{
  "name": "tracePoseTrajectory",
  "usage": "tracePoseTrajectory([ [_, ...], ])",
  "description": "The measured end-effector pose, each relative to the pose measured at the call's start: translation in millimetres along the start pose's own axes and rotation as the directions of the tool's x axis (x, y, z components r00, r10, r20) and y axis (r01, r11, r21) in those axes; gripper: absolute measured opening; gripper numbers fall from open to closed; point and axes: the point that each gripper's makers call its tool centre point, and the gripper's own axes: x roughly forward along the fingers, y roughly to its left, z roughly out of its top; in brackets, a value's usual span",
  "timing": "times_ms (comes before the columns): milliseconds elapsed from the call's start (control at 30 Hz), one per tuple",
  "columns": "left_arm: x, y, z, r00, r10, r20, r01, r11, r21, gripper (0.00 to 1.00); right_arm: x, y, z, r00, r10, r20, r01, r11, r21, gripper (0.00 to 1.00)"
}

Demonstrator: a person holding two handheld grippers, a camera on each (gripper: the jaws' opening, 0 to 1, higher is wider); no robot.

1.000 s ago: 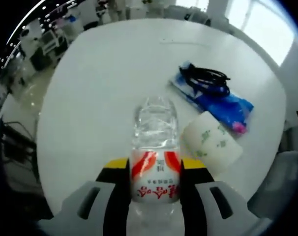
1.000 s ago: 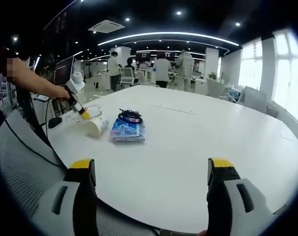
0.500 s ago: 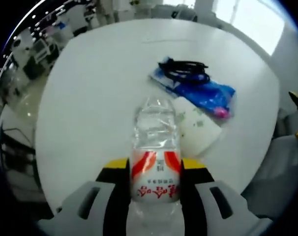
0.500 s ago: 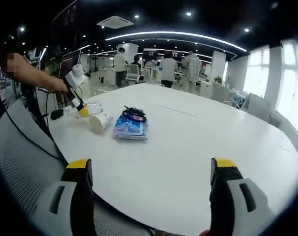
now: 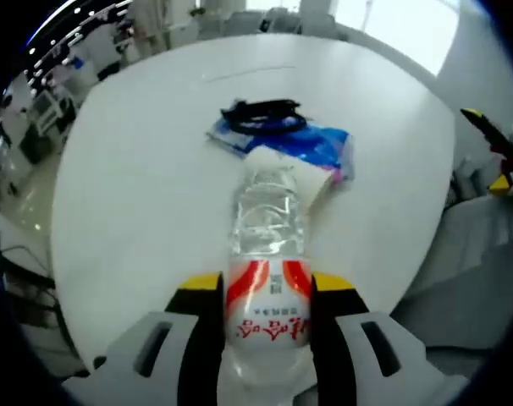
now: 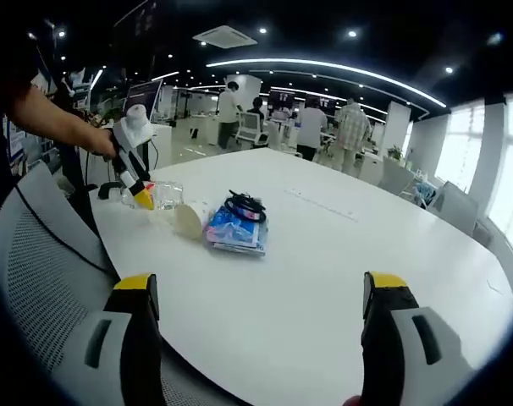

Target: Arrange the tabletop items into an orderly group along one side of the table until the central work area is clear of visible clutter.

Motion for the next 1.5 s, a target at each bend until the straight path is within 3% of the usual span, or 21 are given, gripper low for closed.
tracePoseTrajectory([
  [133,4,-22.6,2.2,0.999,-0.05,0.0,0.05,0.996,0.078,0.35,1,4,0.1,1.0,0.023,-0.004,-0.023,1.0,-0.007,1.0],
  [467,18,-53.3,-4.7,0.992,-0.126,-0.03,0.13,0.978,0.163,0.36,5,6,1.6,0.999,0.043,-0.007,-0.043,0.999,-0.021,1.0],
  [700,28,-69.3,-16.5,0.984,-0.162,-0.068,0.174,0.952,0.25,0.36,10,11,2.1,0.998,0.069,-0.015,-0.07,0.997,-0.043,1.0],
  [833,33,-76.1,-20.2,0.981,-0.178,-0.081,0.195,0.929,0.313,0.36,15,15,4.7,0.996,0.09,-0.017,-0.091,0.994,-0.058,1.0],
  [1000,38,-89.8,-26.3,0.967,-0.236,-0.099,0.256,0.874,0.413,0.36,23,21,5.5,0.992,0.122,-0.024,-0.124,0.99,-0.071,1.0],
  [1133,40,-104.2,-25.3,0.951,-0.292,-0.099,0.305,0.84,0.449,0.36,26,24,4.0,0.99,0.142,-0.029,-0.143,0.987,-0.076,1.0],
  [1500,48,-116.3,-14.8,0.939,-0.33,-0.1,0.335,0.8,0.499,0.37,29,33,-3.1,0.983,0.174,-0.057,-0.179,0.98,-0.087,0.98],
])
